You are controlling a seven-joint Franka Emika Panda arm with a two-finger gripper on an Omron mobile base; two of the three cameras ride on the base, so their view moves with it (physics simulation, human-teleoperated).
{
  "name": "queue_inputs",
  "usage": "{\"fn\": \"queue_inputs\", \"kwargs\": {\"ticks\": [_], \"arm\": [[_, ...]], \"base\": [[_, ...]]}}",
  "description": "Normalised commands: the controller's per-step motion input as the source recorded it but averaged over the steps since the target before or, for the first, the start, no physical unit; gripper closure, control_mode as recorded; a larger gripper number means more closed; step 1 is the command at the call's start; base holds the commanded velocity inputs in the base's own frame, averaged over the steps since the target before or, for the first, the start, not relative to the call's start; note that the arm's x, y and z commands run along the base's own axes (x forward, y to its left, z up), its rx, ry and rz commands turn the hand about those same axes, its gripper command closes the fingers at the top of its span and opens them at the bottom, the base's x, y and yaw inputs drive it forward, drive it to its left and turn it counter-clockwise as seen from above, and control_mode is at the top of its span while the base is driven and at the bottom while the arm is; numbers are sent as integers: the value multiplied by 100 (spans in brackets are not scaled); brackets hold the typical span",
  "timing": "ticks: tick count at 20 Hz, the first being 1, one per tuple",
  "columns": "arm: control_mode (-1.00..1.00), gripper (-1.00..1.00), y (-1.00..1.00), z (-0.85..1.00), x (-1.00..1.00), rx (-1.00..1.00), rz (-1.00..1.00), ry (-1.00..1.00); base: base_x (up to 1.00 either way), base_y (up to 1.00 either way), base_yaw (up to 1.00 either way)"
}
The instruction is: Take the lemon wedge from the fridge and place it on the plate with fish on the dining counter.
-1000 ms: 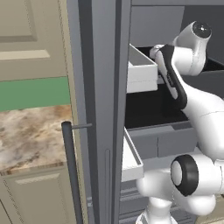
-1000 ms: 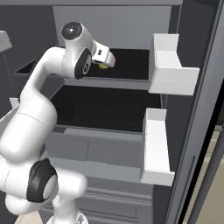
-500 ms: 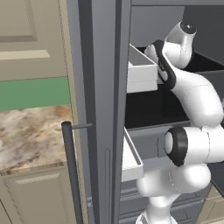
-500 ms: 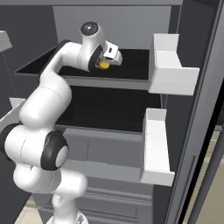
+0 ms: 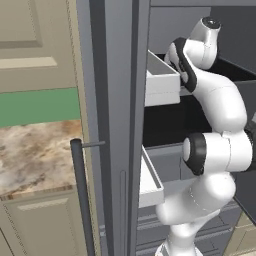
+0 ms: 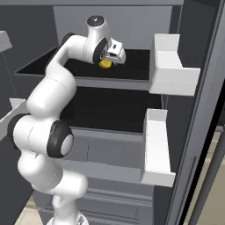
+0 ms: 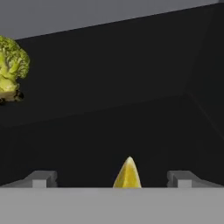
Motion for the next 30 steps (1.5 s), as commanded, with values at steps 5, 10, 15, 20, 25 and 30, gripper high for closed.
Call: {"fn": "queue_inputs", "kwargs": {"ticks": [5, 10, 15, 20, 25, 30], "arm": [[-100, -100, -6, -13, -25, 0, -1, 1], [-100, -100, 5, -1, 4, 0, 0, 0], [-100, -100, 11, -61, -43, -2, 0, -7], [-100, 100, 40, -100, -67, -14, 0, -5], [-100, 100, 7, -18, 8, 0, -2, 0], [-100, 100, 0, 2, 1, 0, -4, 0]], "base": [[0, 0, 0], [0, 0, 0], [0, 0, 0], [0, 0, 0], [0, 0, 0], [0, 0, 0]]}}
